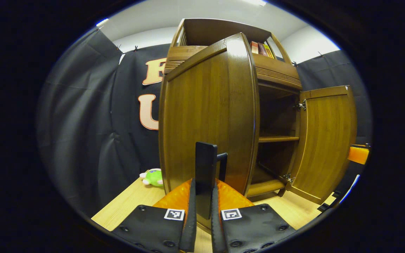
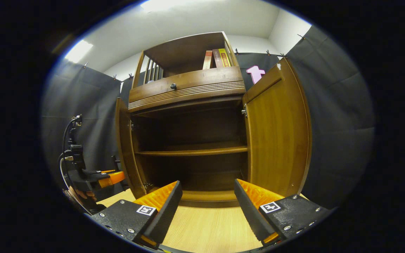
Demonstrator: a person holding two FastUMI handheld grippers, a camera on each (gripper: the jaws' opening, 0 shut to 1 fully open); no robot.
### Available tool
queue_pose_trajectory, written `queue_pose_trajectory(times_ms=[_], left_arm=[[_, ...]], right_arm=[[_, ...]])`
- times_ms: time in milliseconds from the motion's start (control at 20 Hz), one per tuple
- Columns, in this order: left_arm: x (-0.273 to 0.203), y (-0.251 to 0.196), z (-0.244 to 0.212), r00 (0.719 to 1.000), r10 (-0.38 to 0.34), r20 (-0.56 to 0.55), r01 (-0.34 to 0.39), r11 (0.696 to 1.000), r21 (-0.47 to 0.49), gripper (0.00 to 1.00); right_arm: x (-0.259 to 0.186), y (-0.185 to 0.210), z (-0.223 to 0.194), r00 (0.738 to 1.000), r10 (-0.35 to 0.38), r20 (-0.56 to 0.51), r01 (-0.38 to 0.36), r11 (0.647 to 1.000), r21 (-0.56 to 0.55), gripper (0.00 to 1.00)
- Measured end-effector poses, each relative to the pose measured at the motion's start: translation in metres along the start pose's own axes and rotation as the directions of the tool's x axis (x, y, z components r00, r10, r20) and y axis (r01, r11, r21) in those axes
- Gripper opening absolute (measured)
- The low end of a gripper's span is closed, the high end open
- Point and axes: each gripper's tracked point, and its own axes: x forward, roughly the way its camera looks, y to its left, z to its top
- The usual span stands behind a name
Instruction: Open the right door of the double-door shoe cabinet with the right hand, and open the left door with the left hand.
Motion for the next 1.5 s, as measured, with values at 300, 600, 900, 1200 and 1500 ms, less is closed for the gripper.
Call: queue_pose_trajectory(times_ms=[300, 600, 900, 1200, 1500], left_arm=[[-0.022, 0.050, 0.004, 0.995, 0.099, 0.011, -0.099, 0.995, 0.013, 0.17], [-0.035, 0.123, 0.009, 0.995, 0.103, 0.004, -0.103, 0.995, -0.012, 0.07], [-0.032, 0.159, 0.015, 0.999, -0.042, 0.034, 0.040, 0.998, 0.051, 0.07], [-0.029, 0.173, 0.014, 0.981, -0.194, 0.025, 0.190, 0.976, 0.105, 0.07], [-0.036, 0.178, 0.014, 0.990, -0.142, 0.026, 0.137, 0.980, 0.143, 0.08]], right_arm=[[-0.002, 0.015, -0.004, 1.000, 0.001, -0.005, -0.001, 1.000, -0.007, 1.00], [-0.004, 0.017, -0.007, 1.000, -0.025, -0.012, 0.025, 1.000, -0.007, 1.00], [-0.010, 0.022, -0.007, 0.999, -0.041, -0.023, 0.040, 0.999, -0.028, 1.00], [-0.009, 0.022, -0.004, 0.998, -0.054, -0.038, 0.051, 0.996, -0.075, 0.92], [-0.004, 0.025, -0.006, 0.999, -0.024, -0.041, 0.021, 0.998, -0.058, 0.92]])
